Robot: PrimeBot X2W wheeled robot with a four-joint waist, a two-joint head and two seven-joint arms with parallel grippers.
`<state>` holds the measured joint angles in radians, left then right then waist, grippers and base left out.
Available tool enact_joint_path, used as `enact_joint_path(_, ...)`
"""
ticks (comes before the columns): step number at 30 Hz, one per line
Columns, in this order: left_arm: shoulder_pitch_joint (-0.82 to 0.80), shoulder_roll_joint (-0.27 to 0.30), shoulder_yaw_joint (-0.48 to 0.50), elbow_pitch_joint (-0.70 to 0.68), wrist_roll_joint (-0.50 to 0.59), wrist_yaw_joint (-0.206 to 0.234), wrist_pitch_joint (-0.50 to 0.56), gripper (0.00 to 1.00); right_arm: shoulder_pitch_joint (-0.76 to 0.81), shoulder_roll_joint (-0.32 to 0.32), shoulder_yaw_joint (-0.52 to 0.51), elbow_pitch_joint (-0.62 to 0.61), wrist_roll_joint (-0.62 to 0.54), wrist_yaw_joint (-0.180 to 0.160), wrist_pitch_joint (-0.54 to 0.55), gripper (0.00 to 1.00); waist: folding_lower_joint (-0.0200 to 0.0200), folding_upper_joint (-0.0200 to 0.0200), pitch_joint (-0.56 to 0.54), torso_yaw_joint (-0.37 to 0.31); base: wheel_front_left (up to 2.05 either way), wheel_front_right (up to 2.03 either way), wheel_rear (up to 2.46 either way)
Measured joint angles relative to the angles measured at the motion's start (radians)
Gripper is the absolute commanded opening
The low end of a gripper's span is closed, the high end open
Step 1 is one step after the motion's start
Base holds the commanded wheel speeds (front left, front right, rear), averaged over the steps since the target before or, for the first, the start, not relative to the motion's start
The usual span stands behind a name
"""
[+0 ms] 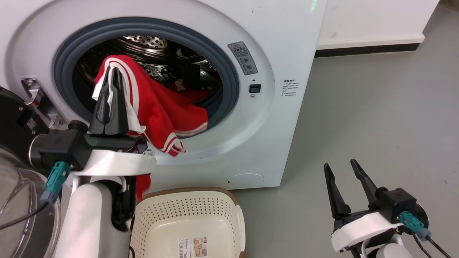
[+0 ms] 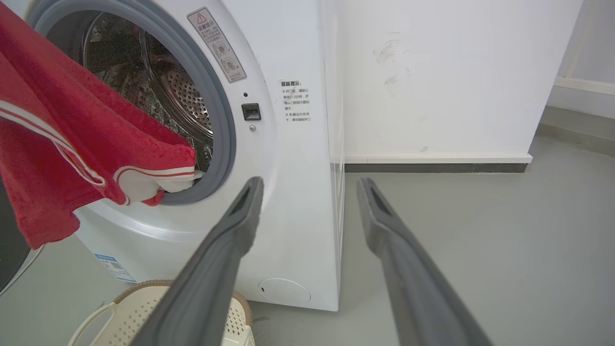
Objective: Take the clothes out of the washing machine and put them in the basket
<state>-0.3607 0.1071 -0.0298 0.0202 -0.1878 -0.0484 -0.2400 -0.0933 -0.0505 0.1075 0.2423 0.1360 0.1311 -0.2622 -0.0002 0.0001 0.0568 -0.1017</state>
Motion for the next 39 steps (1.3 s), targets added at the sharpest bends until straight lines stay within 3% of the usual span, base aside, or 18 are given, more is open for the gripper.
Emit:
enact_joint_path(7, 0.13, -0.008, -0.01, -0.195, 0.002, 0.036, 0.066, 0.0, 0.013, 0.0, 0.01, -0.009, -0.003, 0.0, 0.007, 1.0, 0.0001, 0.0, -0.002, 0.013, 0.0, 0.0, 0.0)
enact_joint_path(15, 0.314, -0.027, -0.017, -0.187, -0.036, 0.077, 0.096, 0.0, 0.016, 0.0, 0.021, -0.012, 0.004, 0.0, 0.007, 1.0, 0.0001, 0.0, 0.018, 0.012, 0.0, 0.0, 0.0)
enact_joint_path(21, 0.377, -0.043, -0.047, -0.049, -0.063, 0.094, 0.076, 0.0, 0.006, 0.0, 0.02, -0.018, 0.006, 0.0, 0.007, 1.0, 0.0002, -0.0001, 0.057, 0.02, 0.0, 0.0, 0.0)
enact_joint_path(27, 0.37, -0.049, -0.046, 0.2, -0.122, 0.093, 0.041, 0.0, -0.018, 0.0, 0.033, -0.016, 0.01, 0.0, 0.006, 1.0, 0.0003, 0.0, 0.104, 0.032, 0.0, 0.0, 0.0)
enact_joint_path(39, 0.091, -0.052, -0.035, 0.688, -0.155, 0.057, -0.016, 0.0, -0.113, 0.0, 0.062, -0.031, 0.005, 0.0, 0.002, 1.0, 0.0004, 0.0, 0.255, 0.027, 0.0, 0.0, 0.0)
